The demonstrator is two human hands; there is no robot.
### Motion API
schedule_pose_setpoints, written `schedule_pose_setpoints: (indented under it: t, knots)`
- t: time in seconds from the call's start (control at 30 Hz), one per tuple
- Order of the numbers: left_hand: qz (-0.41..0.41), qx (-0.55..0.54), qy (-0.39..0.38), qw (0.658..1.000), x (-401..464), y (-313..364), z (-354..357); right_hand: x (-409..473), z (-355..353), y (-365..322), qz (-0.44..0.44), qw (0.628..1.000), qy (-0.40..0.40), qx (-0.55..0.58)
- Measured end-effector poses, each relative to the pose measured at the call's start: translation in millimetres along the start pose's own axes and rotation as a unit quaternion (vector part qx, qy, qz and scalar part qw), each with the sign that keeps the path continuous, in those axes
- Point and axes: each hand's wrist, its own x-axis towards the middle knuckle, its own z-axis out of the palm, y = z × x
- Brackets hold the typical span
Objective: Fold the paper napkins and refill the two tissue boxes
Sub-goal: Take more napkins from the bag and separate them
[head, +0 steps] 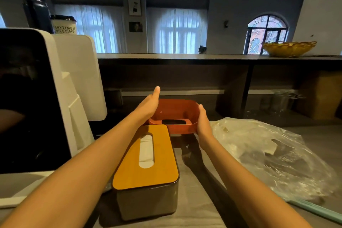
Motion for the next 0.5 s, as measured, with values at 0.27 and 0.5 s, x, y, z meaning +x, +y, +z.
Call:
schedule_pose_setpoints:
  t: [0.27, 0.5]
  knots:
    - [0.184, -0.074, 0.062, 0.978, -54, 55, -20, -50, -18, -71, -0.150, 0.985, 0.081, 0.019]
    - [0.211, -0.205, 0.063, 0.954, -138, 68, -20, -120, -49, -98, -0.212, 0.968, 0.130, 0.018]
